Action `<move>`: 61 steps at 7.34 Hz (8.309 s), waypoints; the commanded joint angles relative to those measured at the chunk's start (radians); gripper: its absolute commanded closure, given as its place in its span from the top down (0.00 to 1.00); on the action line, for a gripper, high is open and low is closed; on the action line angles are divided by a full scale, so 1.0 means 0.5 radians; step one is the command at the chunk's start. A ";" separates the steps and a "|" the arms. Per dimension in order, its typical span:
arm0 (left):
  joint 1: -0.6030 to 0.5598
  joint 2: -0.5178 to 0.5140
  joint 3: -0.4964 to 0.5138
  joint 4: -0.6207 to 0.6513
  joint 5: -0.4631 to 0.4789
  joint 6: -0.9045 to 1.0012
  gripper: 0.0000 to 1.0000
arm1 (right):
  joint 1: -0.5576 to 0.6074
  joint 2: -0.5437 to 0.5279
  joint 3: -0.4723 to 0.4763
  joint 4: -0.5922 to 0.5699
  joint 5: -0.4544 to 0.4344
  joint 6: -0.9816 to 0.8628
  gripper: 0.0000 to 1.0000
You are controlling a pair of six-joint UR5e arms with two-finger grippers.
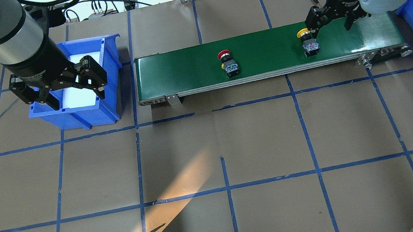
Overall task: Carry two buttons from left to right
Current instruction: 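Lower the right gripper and grasp the yellow button, then lift the yellow button and carry it to the far blue bin, then lower the yellow button into the far blue bin with the right gripper, then raise the right gripper and move it back over the belt, then lower the right gripper onto the red button on the belt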
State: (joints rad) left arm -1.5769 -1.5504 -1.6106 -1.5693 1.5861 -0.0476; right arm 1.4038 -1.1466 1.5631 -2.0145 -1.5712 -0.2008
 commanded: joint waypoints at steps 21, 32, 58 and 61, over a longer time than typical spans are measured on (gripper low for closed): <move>-0.006 0.005 -0.018 -0.006 0.000 -0.003 1.00 | -1.004 0.338 -0.753 0.317 -0.008 -1.227 0.14; -0.006 0.014 -0.034 0.003 0.000 0.000 1.00 | -0.918 0.126 -0.637 0.642 0.059 -0.864 1.00; -0.003 0.014 -0.031 0.003 0.003 0.000 1.00 | 0.048 0.063 -0.086 0.142 0.010 0.097 1.00; -0.003 0.014 -0.025 0.003 0.003 0.003 1.00 | 0.168 0.115 -0.071 0.099 -0.051 0.138 1.00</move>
State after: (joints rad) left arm -1.5785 -1.5432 -1.6238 -1.5678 1.5877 -0.0466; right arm 1.4741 -1.1068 1.5242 -1.9498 -1.5925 -0.1373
